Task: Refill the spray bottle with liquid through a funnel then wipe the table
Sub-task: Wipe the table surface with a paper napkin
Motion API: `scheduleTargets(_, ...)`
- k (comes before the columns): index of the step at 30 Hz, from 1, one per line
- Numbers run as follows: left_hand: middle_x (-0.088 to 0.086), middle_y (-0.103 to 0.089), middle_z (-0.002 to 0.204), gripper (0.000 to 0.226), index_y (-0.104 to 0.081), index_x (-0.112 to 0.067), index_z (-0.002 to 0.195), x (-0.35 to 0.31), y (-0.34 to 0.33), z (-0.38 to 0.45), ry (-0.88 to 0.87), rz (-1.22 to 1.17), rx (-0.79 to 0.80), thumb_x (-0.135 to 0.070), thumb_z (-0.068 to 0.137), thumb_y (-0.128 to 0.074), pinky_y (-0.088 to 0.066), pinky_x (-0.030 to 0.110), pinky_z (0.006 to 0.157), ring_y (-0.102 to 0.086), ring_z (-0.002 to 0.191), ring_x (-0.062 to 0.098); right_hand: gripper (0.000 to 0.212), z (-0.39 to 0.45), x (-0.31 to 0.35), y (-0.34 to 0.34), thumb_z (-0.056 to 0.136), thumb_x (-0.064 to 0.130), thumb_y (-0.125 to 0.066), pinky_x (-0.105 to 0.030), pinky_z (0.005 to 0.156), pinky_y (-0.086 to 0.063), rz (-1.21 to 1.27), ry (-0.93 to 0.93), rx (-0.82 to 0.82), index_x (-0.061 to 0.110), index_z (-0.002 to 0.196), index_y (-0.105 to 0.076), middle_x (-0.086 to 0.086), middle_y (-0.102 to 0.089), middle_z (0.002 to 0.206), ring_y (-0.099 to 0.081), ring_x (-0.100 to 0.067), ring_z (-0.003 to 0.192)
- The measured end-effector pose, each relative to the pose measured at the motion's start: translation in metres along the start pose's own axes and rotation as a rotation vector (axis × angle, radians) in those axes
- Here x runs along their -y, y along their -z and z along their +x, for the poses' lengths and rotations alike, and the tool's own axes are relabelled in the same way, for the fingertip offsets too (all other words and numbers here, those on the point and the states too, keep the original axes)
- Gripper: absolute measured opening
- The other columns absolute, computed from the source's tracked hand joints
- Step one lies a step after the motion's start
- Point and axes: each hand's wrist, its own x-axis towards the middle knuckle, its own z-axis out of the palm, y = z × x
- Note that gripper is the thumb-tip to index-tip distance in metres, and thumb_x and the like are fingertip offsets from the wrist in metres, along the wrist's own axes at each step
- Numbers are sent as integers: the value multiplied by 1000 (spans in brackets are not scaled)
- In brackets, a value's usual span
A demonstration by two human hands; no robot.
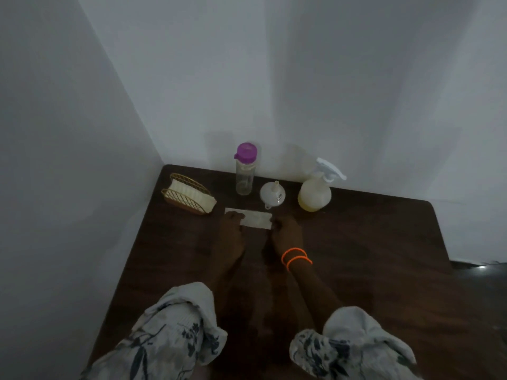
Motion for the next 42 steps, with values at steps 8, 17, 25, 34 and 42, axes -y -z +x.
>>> scheduleTargets(8, 20, -59, 142, 46, -62, -5, 137, 34, -18, 11, -180, 166, 51, -26, 96, -55, -35, 44, 118, -54, 133, 35, 37, 13, 20, -24, 95, 16, -54, -39, 110, -36, -340, 373, 196, 7, 130, -60, -16, -54, 137, -47, -33, 129)
scheduleTargets(17, 21, -61, 140, 44, -64, -8, 137, 34, -10, 12, -236, 205, 118, -26, 98, -53, -41, 49, 115, -57, 129, 36, 28, 7, 16, -40, 95, 15, -55, -38, 104, -43, -358, 419, 177, 12, 121, -65, -11, -58, 127, -47, -28, 123)
scheduleTargets(25, 11, -63, 140, 53, -63, -17, 139, 53, -19, -34, -230, 188, 163, -42, 98, -44, -36, 39, 119, -55, 132, 27, 27, -43, 1, -43, 88, 9, -60, -43, 94, -49, -297, 410, 154, 10, 113, -70, -14, -62, 116, -52, -31, 112)
scheduleTargets(34, 20, -64, 137, 44, -67, -12, 136, 49, -10, -134, -234, 225, 156, -22, 95, -58, -49, 44, 106, -62, 125, 36, 33, -133, -30, -50, 83, 5, -64, -42, 96, -52, -220, 394, 165, 6, 116, -68, -17, -64, 119, -57, -36, 113)
scheduleTargets(42, 15, -54, 151, 56, -57, -17, 147, 46, -12, -205, -192, 247, 276, -10, 92, -69, -45, 43, 112, -51, 139, 32, 39, -197, -57, -48, 78, 3, -66, -38, 98, -50, -194, 424, 172, 8, 117, -67, -13, -62, 120, -54, -30, 115)
